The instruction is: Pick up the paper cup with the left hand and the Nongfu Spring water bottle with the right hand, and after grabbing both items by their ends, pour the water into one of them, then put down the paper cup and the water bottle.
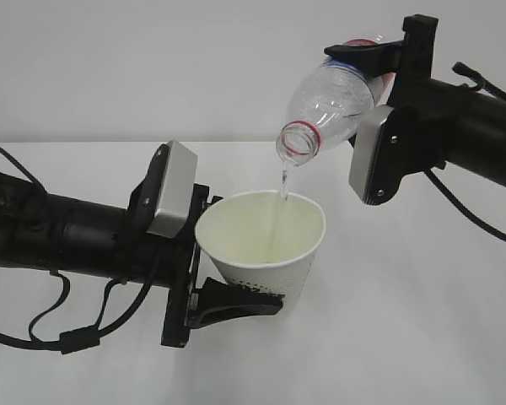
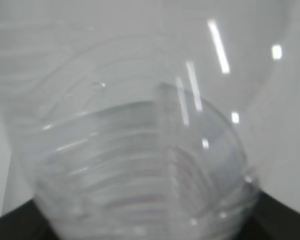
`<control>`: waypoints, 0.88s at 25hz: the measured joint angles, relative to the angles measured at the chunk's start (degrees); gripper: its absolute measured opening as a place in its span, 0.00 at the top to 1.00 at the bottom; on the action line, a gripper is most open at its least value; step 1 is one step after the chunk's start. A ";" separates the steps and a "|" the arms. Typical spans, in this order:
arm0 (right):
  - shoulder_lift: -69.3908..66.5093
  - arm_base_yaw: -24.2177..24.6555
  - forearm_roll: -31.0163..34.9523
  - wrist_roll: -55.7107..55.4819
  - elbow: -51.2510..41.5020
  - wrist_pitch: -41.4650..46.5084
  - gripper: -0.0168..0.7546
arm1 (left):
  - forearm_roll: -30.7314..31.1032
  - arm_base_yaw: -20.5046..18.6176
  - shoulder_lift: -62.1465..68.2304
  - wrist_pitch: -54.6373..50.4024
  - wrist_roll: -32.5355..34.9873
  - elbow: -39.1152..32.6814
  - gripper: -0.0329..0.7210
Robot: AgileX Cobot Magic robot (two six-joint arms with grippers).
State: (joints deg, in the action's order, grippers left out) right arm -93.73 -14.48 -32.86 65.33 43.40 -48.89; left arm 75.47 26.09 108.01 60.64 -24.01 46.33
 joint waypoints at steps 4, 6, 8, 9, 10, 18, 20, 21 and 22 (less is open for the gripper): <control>0.00 0.00 0.00 0.00 0.00 0.00 0.35 | 0.00 0.00 0.00 -0.10 0.00 0.00 0.26; 0.00 0.00 0.08 0.00 0.00 0.00 0.35 | 0.00 0.00 0.00 -0.10 0.00 0.00 0.26; 0.00 0.00 0.08 0.00 0.00 0.00 0.35 | 0.00 0.00 0.00 -0.10 0.00 0.00 0.26; 0.00 0.00 0.12 0.00 0.00 0.00 0.35 | 0.00 0.00 0.00 -0.10 0.00 0.00 0.26; 0.00 0.00 0.23 0.00 0.00 0.00 0.35 | 0.00 0.00 0.00 -0.10 0.00 0.00 0.26; 0.00 0.00 0.23 0.00 0.00 0.00 0.35 | 0.00 0.00 0.00 -0.10 0.00 0.00 0.26; 0.00 0.00 0.23 0.00 0.00 0.00 0.35 | 0.09 0.00 0.00 -0.10 0.00 0.00 0.26; 0.00 0.00 0.23 0.00 0.00 0.00 0.35 | 0.09 0.00 0.00 -0.10 0.00 0.00 0.26; 0.00 0.00 0.23 0.00 0.00 0.00 0.35 | 0.09 0.00 0.00 -0.10 0.00 0.00 0.26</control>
State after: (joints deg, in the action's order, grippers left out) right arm -93.73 -14.48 -32.63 65.33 43.40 -48.89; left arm 75.56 26.09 108.01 60.54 -24.01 46.33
